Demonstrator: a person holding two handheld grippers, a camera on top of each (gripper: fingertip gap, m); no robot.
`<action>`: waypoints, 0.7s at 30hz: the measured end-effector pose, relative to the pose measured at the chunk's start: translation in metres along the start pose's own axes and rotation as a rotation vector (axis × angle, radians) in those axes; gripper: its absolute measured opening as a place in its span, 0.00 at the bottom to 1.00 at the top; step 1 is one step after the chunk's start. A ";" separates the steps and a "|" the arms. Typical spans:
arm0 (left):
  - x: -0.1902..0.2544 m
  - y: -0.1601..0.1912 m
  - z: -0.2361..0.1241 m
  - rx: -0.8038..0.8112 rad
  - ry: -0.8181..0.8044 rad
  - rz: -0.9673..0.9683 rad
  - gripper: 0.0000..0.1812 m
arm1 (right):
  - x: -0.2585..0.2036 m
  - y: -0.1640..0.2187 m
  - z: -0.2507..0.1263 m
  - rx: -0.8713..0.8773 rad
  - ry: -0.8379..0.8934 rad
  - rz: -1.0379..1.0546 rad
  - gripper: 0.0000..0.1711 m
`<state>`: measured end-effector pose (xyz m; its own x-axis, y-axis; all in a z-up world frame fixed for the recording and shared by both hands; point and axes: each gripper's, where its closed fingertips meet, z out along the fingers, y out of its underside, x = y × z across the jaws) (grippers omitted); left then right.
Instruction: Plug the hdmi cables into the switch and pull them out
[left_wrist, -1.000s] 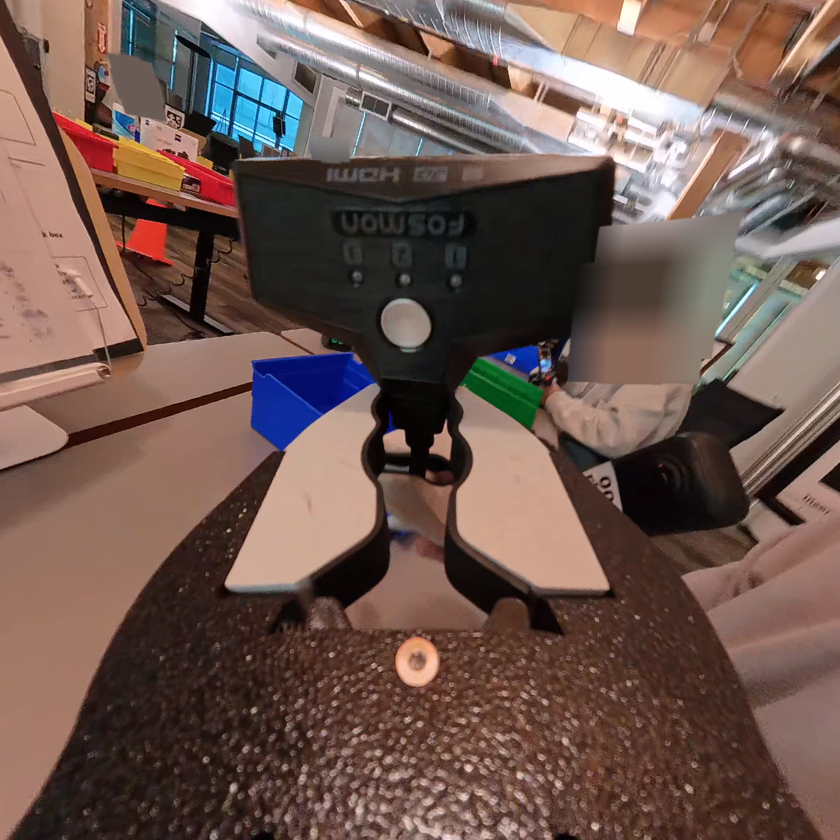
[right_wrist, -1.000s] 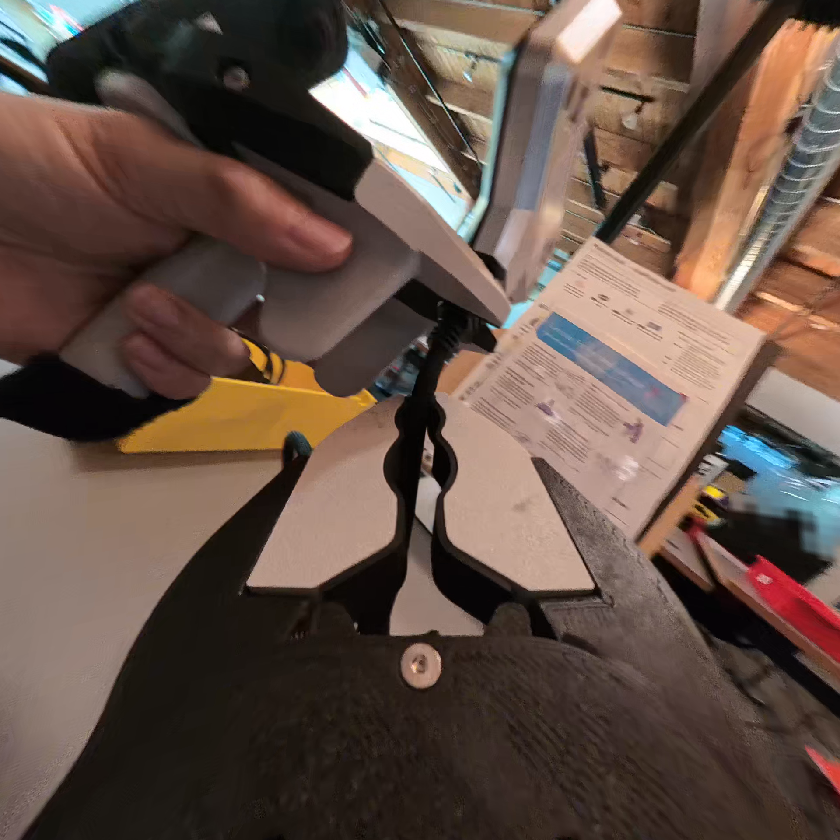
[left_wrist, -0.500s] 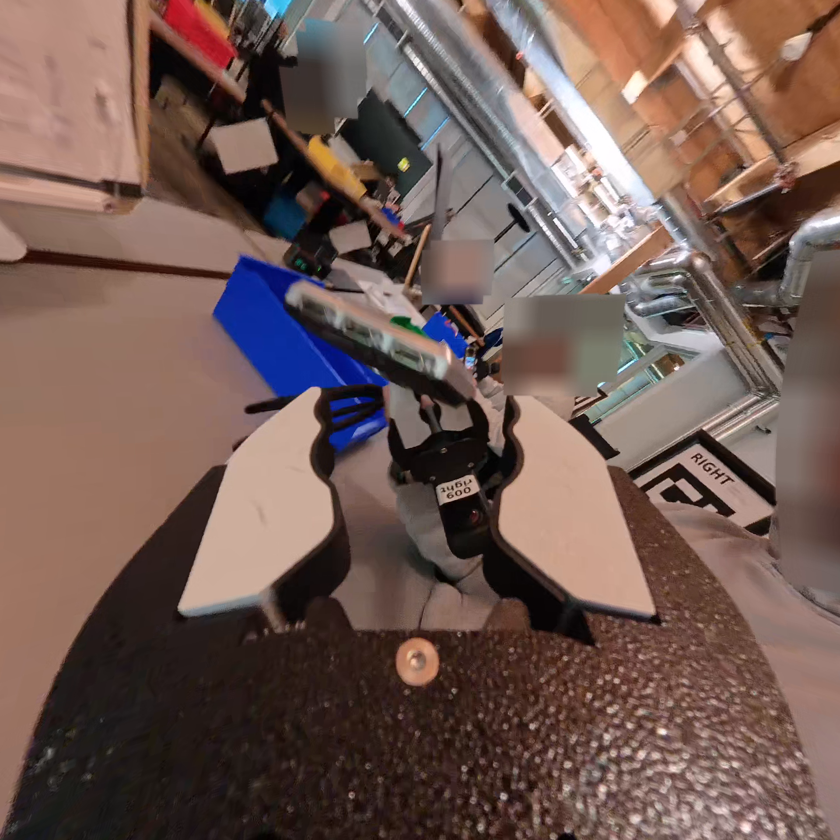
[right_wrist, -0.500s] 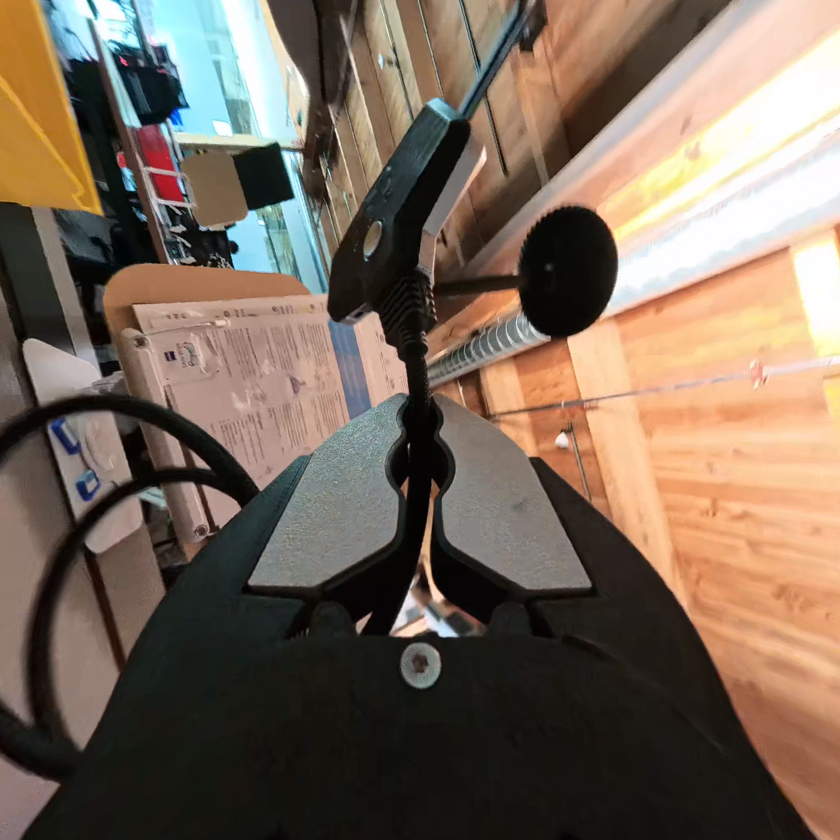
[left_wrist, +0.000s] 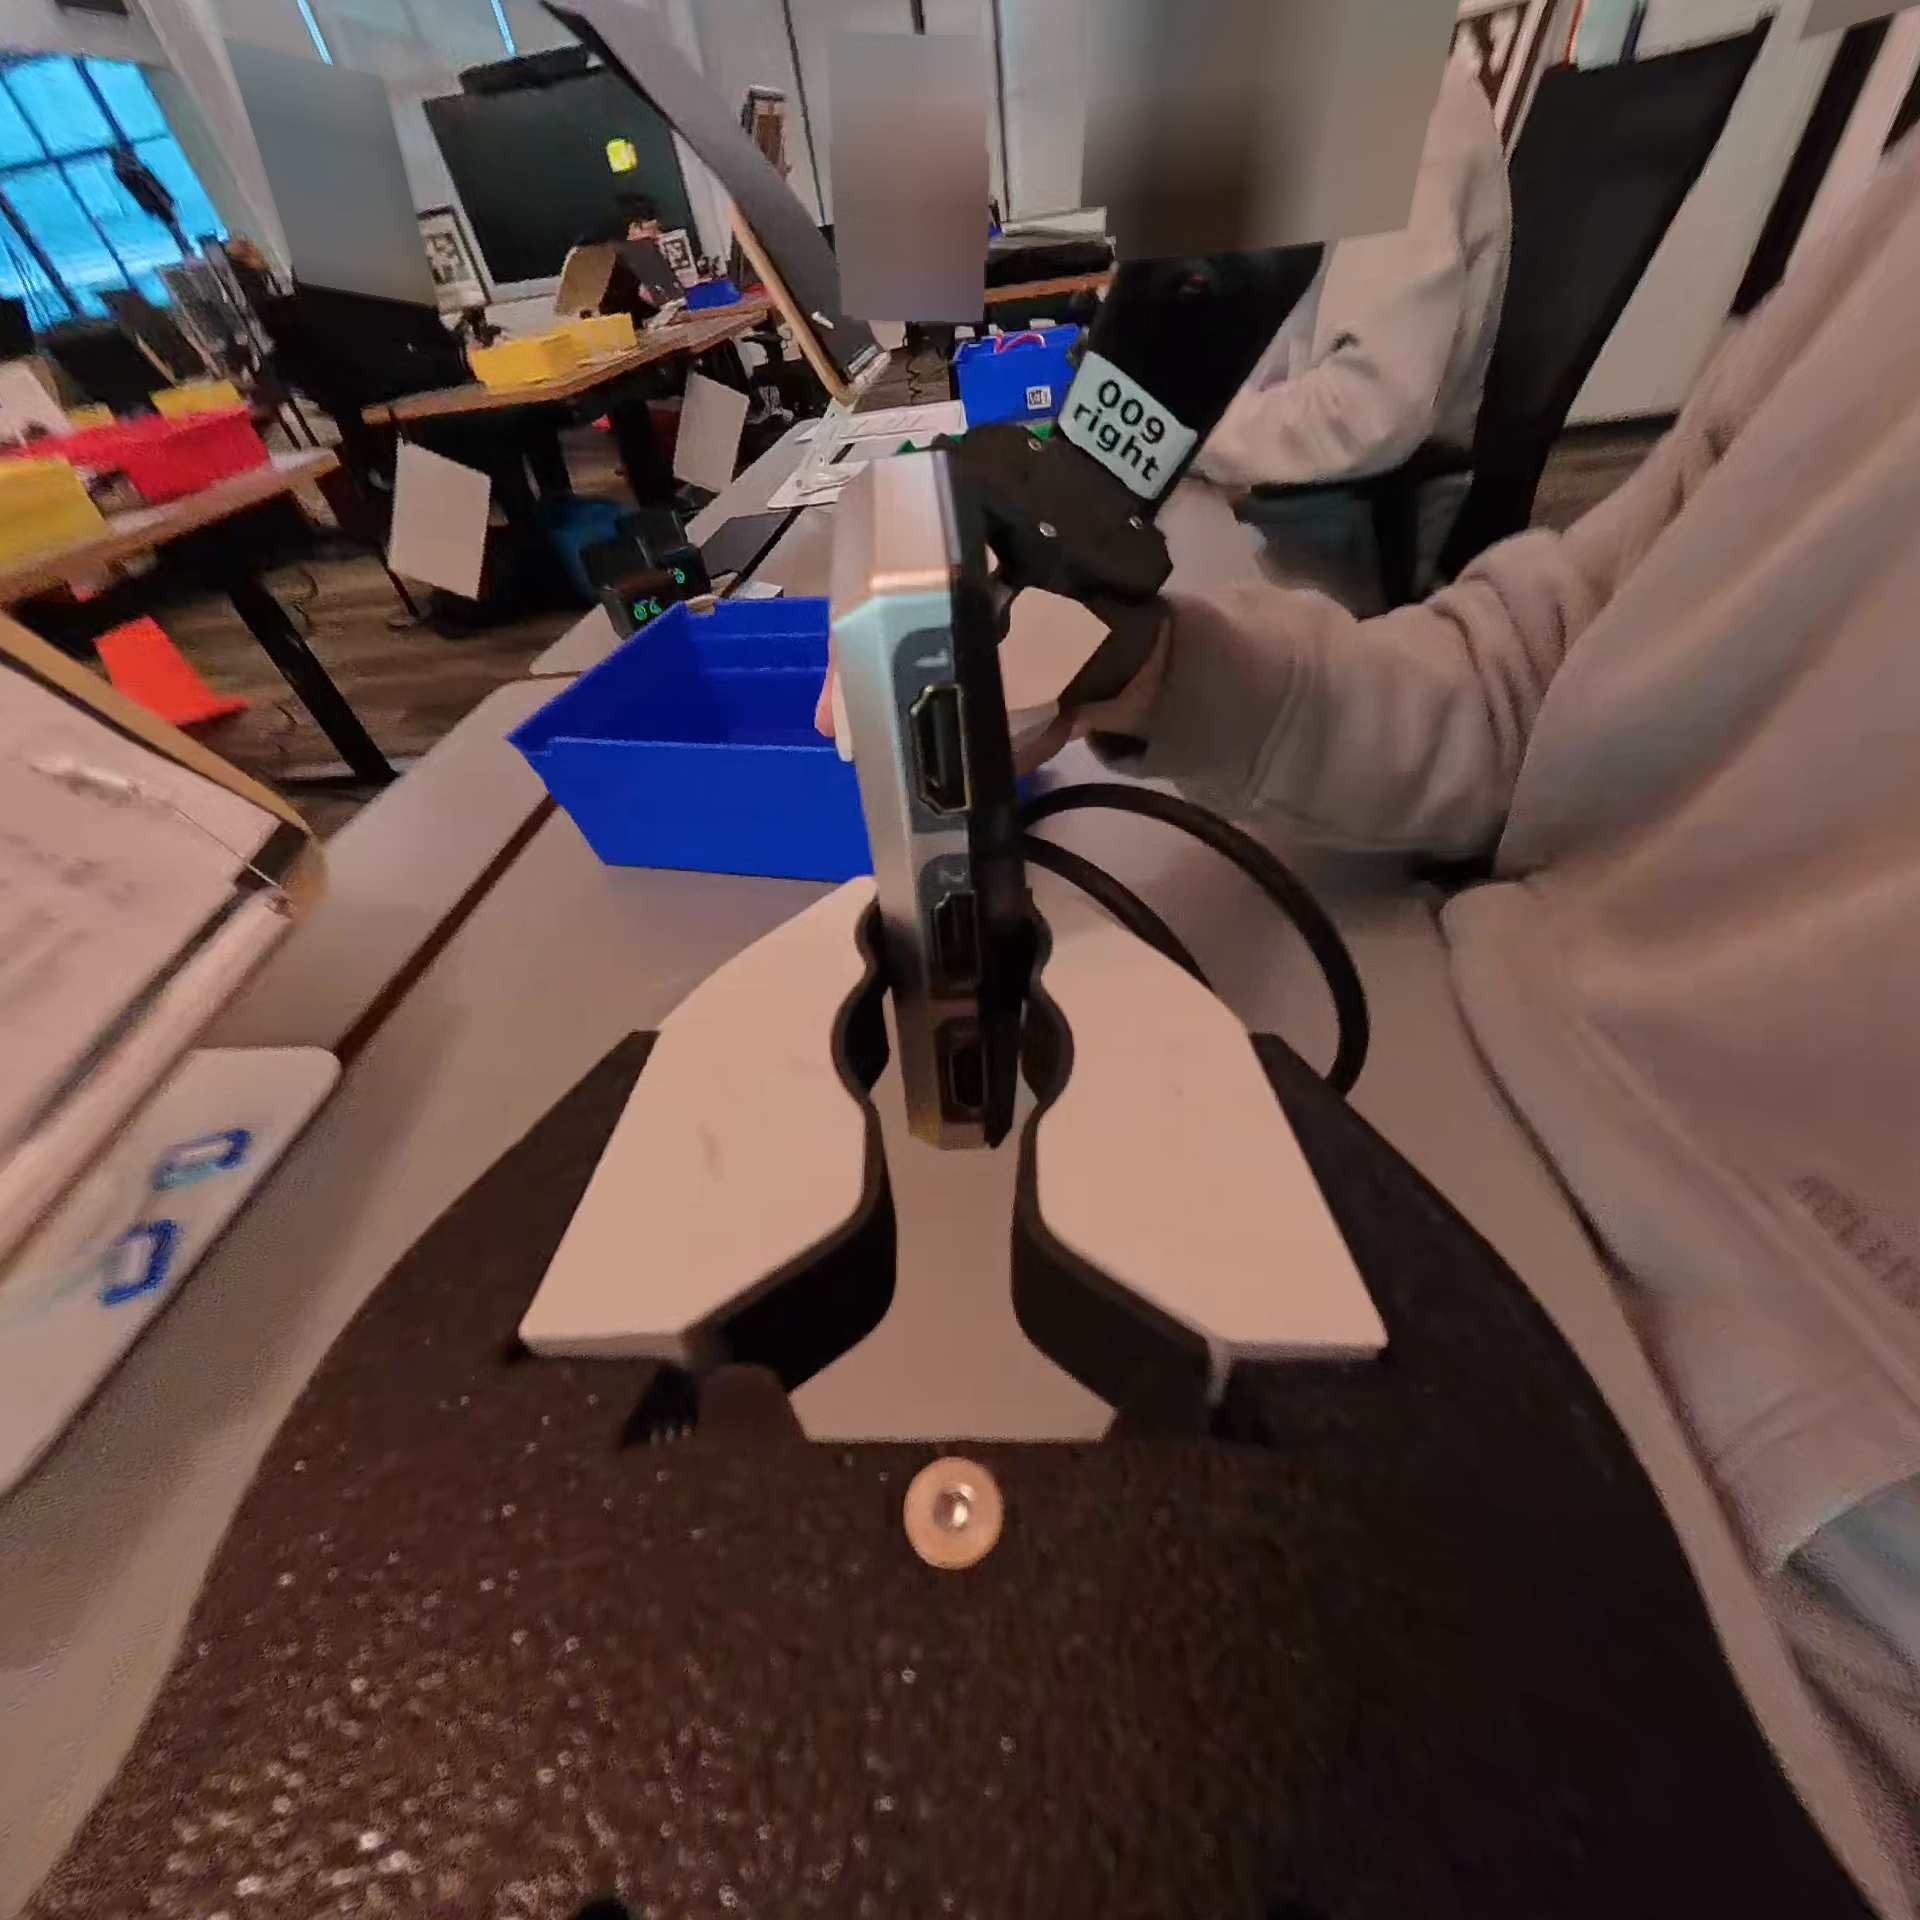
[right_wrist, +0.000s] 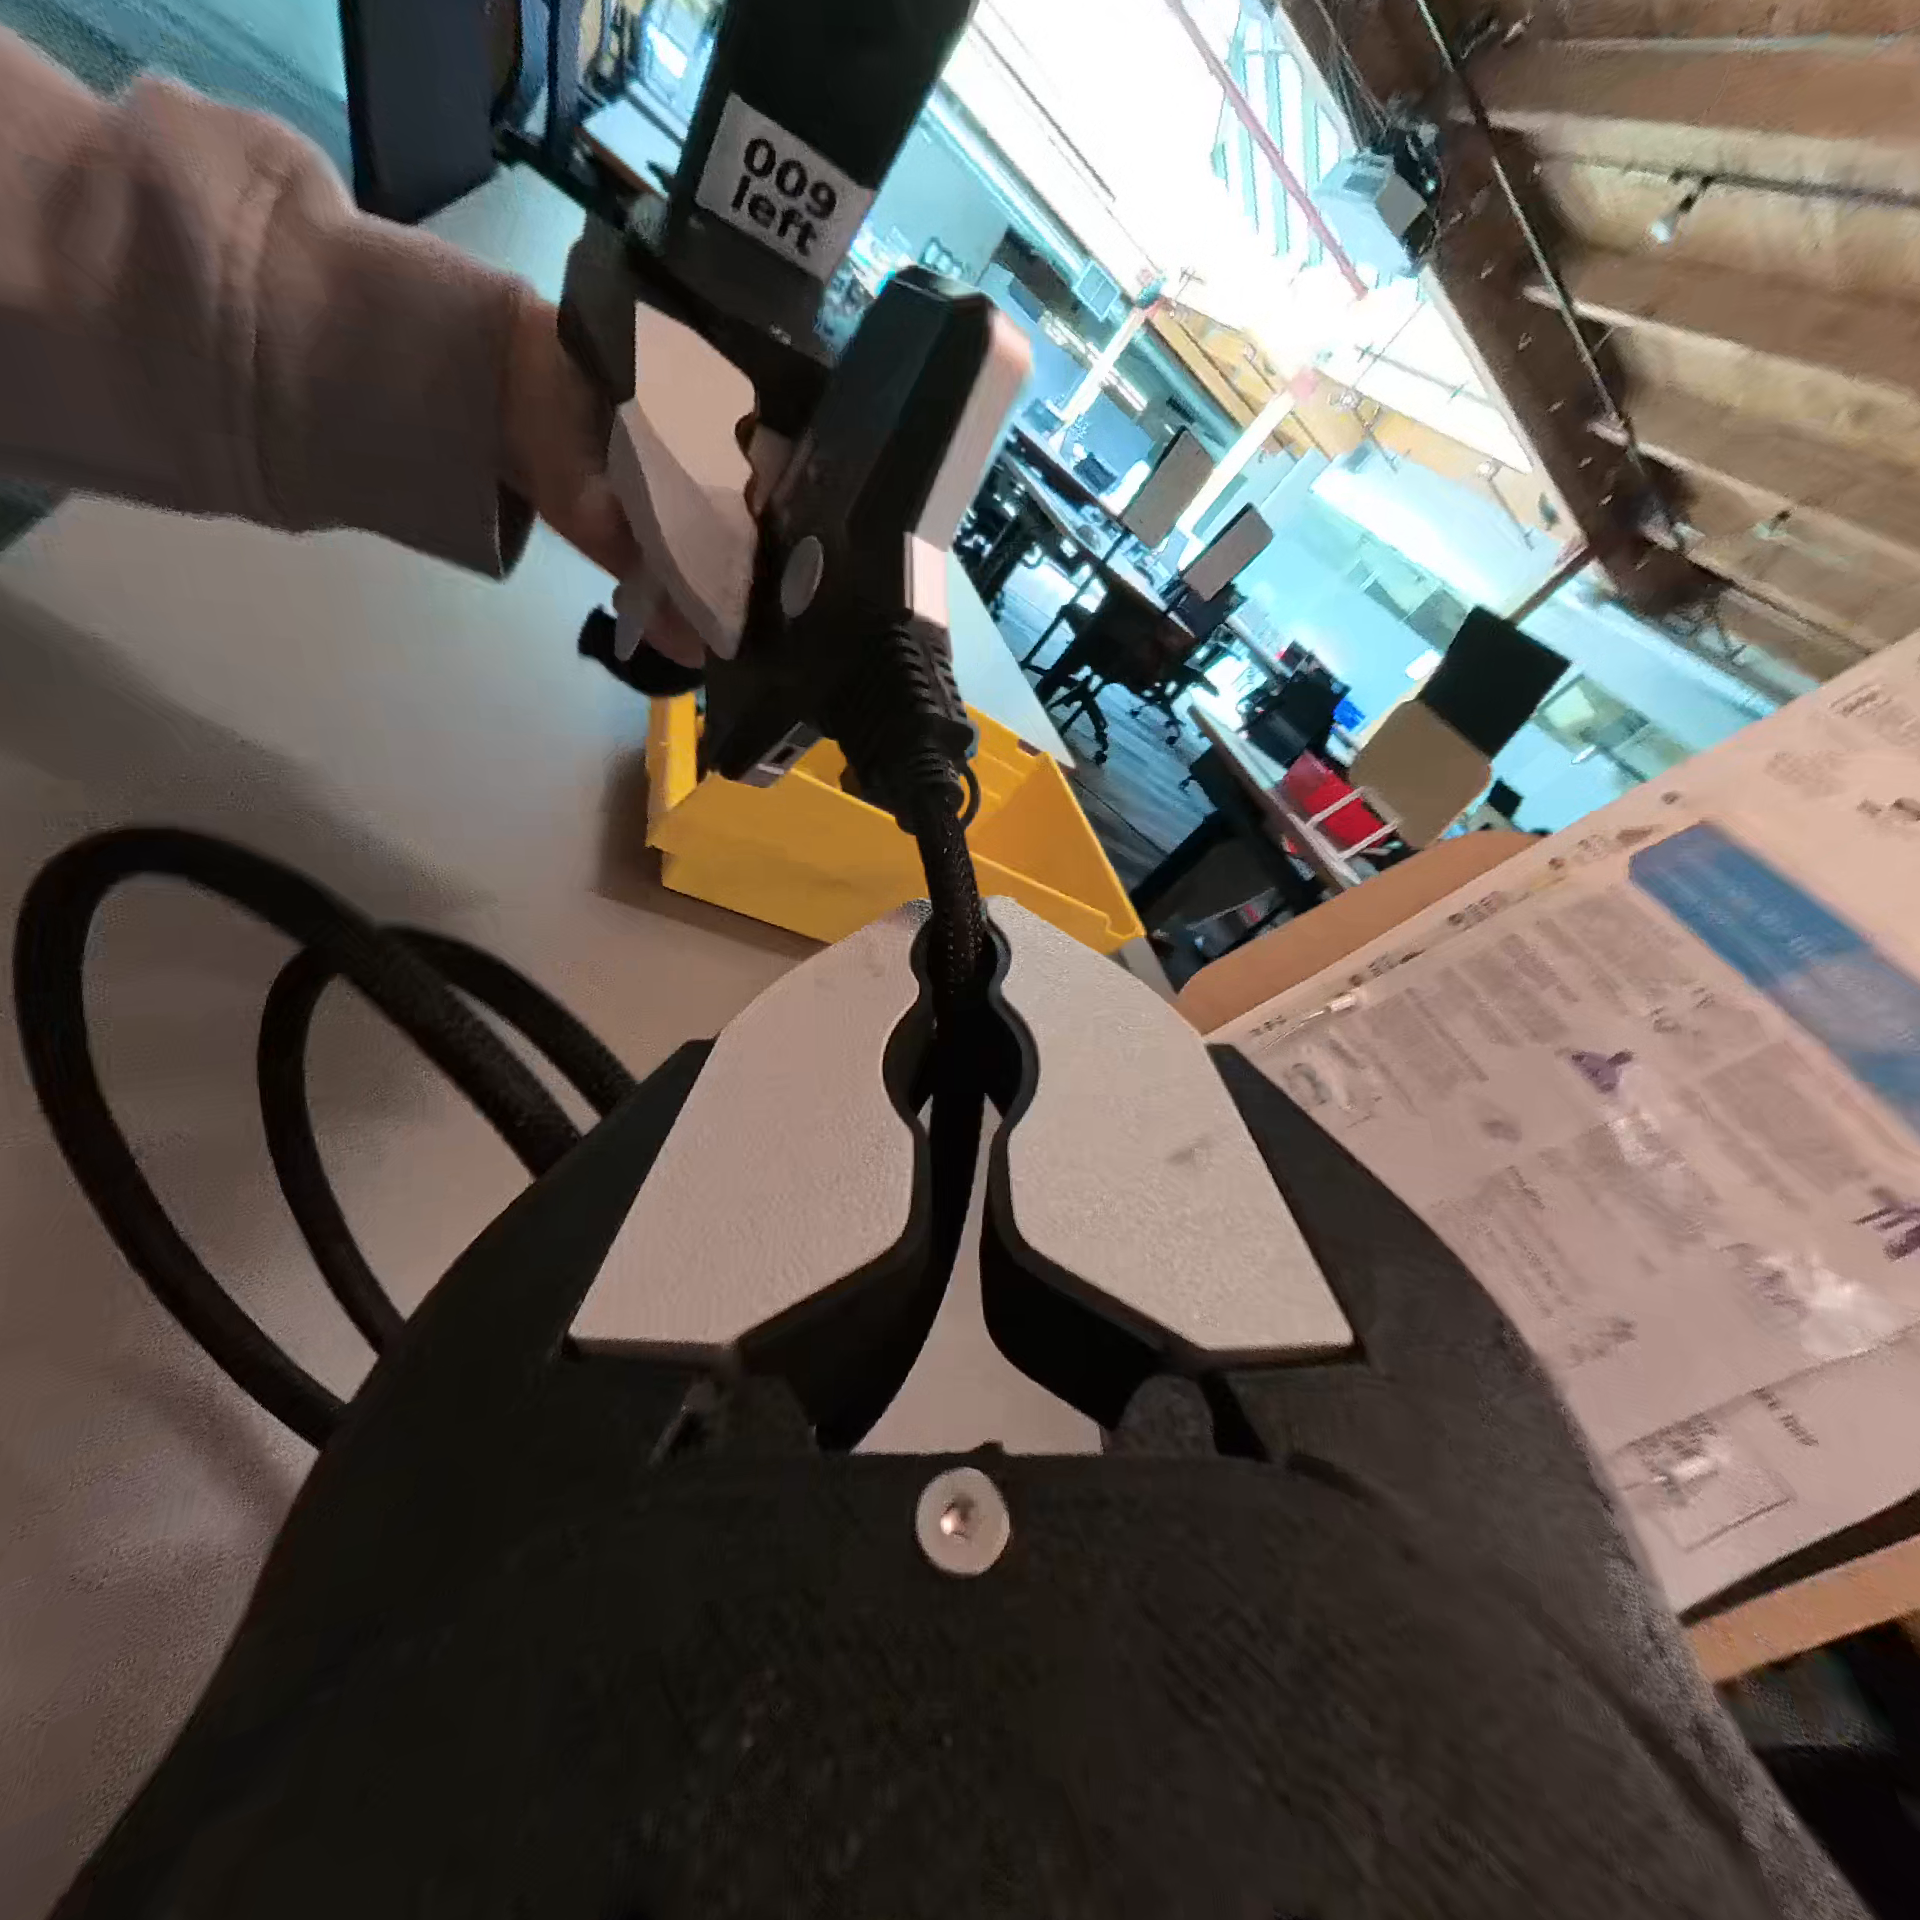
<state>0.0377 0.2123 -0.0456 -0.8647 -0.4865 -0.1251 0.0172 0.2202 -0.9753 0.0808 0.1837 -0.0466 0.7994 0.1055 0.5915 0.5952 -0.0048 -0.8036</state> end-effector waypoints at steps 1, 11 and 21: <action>-0.001 0.002 0.003 0.006 0.008 -0.063 0.12 | 0.001 0.002 -0.002 0.010 -0.001 0.027 0.02; -0.021 -0.006 0.032 0.313 0.147 -1.070 0.11 | 0.014 0.008 -0.017 0.109 0.043 0.066 0.28; -0.026 -0.007 0.054 0.516 0.200 -1.348 0.11 | 0.011 0.007 -0.024 0.140 0.022 0.153 0.16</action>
<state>0.0875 0.1779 -0.0453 -0.4233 0.0586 0.9041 -0.7097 -0.6418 -0.2907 0.0954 0.1605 -0.0442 0.8819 0.0926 0.4622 0.4510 0.1194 -0.8845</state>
